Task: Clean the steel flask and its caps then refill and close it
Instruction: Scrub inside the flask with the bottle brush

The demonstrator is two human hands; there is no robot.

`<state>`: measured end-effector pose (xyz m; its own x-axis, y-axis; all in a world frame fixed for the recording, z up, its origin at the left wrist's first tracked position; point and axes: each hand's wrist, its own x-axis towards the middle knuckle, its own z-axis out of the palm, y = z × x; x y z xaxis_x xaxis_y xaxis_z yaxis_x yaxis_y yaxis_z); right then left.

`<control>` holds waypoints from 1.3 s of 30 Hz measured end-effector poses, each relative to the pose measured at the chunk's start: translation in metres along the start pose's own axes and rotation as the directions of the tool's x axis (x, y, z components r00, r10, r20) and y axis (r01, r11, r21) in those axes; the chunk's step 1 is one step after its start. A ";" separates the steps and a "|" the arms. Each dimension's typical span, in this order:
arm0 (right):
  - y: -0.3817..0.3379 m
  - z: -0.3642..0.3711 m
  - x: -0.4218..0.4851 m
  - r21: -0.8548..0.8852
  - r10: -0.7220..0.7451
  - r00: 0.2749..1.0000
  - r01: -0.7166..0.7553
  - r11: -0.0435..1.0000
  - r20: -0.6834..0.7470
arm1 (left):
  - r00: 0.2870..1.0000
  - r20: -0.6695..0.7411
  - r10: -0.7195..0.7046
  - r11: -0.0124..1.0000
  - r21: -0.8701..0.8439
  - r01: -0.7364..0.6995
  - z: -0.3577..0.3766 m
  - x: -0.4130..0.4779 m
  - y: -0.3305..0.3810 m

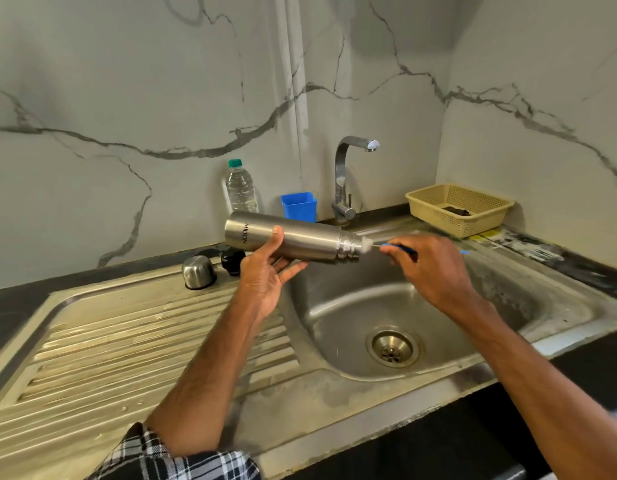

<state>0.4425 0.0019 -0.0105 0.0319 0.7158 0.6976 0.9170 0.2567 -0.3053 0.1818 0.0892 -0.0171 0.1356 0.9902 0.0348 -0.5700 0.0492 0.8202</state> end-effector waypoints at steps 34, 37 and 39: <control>0.005 -0.003 0.000 0.416 0.055 0.841 -0.323 0.850 0.538 | 0.998 -0.060 0.037 0.999 -0.007 -0.038 -0.018 -0.002 0.009; -0.010 0.013 0.003 0.444 0.043 0.818 -0.354 0.823 0.573 | 1.000 -0.020 0.008 1.000 0.030 -0.008 -0.010 -0.005 0.002; -0.014 0.015 0.003 0.451 0.042 0.810 -0.368 0.813 0.585 | 1.000 -0.006 0.008 0.998 0.059 -0.008 -0.007 -0.006 0.000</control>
<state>0.4236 0.0097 -0.0138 -0.1682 0.9704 0.1733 0.5550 0.2385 -0.7969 0.1759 0.0846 -0.0212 0.1262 0.9913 0.0383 -0.5226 0.0336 0.8519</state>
